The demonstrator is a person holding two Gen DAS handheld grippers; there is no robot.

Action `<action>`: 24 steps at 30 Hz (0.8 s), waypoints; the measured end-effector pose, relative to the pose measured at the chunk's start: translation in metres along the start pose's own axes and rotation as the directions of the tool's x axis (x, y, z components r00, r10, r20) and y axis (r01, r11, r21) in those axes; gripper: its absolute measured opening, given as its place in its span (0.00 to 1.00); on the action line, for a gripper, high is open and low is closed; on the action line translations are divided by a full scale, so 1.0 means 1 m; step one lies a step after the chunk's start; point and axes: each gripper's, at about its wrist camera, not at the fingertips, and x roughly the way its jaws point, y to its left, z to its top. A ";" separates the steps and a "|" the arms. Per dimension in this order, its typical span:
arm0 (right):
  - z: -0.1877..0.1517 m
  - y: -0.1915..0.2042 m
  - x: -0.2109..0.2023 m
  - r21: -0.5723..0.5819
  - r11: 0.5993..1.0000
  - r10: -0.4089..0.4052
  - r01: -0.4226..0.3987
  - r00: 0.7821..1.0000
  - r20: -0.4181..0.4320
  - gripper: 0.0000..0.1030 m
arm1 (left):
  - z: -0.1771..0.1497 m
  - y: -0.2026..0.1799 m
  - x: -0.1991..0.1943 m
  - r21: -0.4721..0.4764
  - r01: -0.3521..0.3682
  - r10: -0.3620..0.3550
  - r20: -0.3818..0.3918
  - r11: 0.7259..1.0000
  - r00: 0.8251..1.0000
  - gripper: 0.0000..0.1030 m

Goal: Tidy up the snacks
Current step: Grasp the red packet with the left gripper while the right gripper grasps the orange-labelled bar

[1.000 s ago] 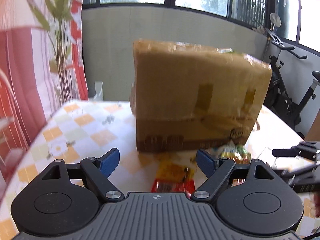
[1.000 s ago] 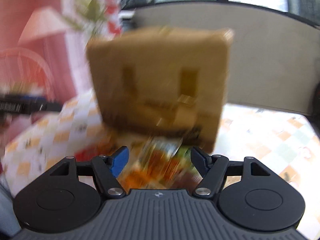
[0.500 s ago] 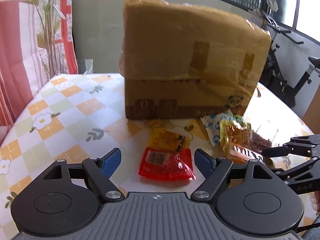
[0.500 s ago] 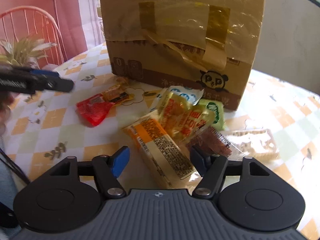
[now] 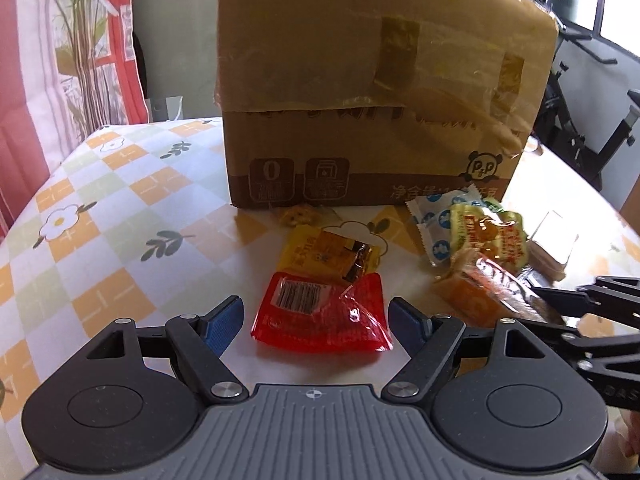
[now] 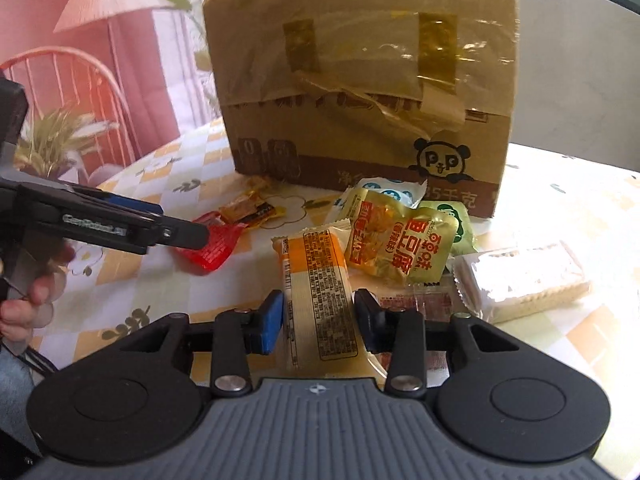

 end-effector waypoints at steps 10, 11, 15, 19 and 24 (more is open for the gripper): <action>-0.005 -0.004 -0.002 0.031 0.999 0.021 -0.022 0.999 0.029 0.40 | -0.001 -0.017 0.023 0.092 -0.025 0.027 -0.014 0.995 1.000 0.71; -0.005 -0.005 -0.002 0.034 0.999 0.024 -0.025 0.999 0.030 0.40 | -0.002 -0.017 0.024 0.089 -0.028 0.028 -0.004 0.996 1.000 0.71; -0.006 -0.007 -0.002 0.044 0.998 0.033 -0.035 0.999 0.032 0.40 | -0.005 -0.016 0.023 0.086 -0.025 0.023 0.019 0.996 1.000 0.69; -0.006 -0.006 -0.002 0.042 0.999 0.033 -0.034 0.999 0.031 0.40 | -0.008 -0.017 0.016 0.073 -0.001 -0.001 0.035 0.997 0.999 0.43; -0.007 -0.005 -0.003 0.040 0.999 0.029 -0.030 0.999 0.033 0.40 | -0.014 -0.008 0.005 0.029 0.011 -0.012 0.050 1.000 0.999 0.39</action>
